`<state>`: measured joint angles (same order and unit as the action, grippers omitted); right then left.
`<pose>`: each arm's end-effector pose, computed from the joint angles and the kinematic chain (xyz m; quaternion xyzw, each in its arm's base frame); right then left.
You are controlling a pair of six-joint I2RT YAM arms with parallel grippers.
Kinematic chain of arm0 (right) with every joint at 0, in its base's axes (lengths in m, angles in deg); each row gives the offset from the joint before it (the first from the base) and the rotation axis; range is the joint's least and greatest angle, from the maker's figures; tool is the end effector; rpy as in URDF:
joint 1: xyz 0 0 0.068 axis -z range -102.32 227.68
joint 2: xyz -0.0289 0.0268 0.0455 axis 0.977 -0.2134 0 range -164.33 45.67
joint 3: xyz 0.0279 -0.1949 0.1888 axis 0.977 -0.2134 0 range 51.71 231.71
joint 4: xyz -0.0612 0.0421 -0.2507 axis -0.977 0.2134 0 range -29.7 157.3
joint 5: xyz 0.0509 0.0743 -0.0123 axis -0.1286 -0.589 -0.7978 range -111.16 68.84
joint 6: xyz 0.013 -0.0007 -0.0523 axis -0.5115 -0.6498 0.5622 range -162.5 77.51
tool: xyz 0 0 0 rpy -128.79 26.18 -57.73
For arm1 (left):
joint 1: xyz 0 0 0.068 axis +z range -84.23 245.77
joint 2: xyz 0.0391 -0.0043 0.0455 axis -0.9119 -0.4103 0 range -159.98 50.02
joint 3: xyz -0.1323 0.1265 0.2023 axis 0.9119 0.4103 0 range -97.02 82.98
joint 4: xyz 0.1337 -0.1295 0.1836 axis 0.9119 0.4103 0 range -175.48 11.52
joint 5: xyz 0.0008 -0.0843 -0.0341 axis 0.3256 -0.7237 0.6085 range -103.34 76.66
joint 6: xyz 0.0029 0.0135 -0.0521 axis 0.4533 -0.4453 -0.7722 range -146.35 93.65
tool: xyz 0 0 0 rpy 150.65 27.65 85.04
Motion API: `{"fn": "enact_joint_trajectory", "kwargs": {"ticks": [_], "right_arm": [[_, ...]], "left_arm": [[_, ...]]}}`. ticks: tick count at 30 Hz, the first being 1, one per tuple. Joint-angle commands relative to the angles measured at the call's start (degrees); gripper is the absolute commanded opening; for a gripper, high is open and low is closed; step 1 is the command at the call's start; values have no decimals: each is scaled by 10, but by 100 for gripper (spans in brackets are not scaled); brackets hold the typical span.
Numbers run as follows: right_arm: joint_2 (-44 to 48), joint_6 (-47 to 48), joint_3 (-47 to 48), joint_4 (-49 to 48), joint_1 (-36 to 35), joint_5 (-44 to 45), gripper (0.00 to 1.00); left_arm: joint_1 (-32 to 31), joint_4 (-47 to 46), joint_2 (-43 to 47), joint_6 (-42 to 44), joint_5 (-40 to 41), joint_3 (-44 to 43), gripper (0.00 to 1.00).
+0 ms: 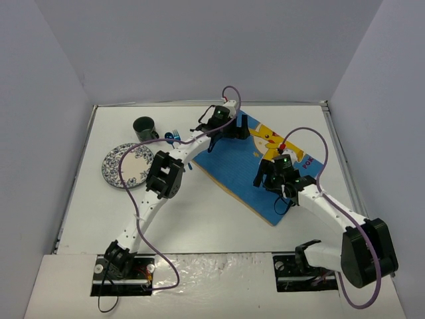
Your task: Set the dinner table for one person
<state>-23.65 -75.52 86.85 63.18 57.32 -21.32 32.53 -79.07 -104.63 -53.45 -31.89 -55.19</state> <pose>0.2350 0.0873 0.2064 0.0981 0.8898 0.2013 0.3977 0.5038 -0.3437 0.1726 0.1330 0.8165 -0.3903 0.4041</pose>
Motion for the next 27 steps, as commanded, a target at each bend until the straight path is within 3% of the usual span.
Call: {"fn": "enact_joint_trajectory", "kwargs": {"ticks": [1,6,11,15,17,20,22,27], "right_arm": [[54,41,90,23,0,48,80],[100,71,137,41,13,57,100],[136,89,156,44,25,43,100],[185,93,152,47,29,51,100],[203,96,152,46,30,51,100],[229,106,150,45,30,44,100],[233,110,148,45,29,37,100],[234,106,127,26,28,4,100]], "left_arm": [[7,-20,120,3,5,-6,97],[9,0,249,9,45,58,97],[22,4,431,-11,116,227,97],[57,15,606,-63,180,434,97],[77,27,635,-80,212,507,97],[135,81,768,-121,287,656,97],[175,96,829,-145,272,723,97],[372,83,951,-215,166,908,97]]}}
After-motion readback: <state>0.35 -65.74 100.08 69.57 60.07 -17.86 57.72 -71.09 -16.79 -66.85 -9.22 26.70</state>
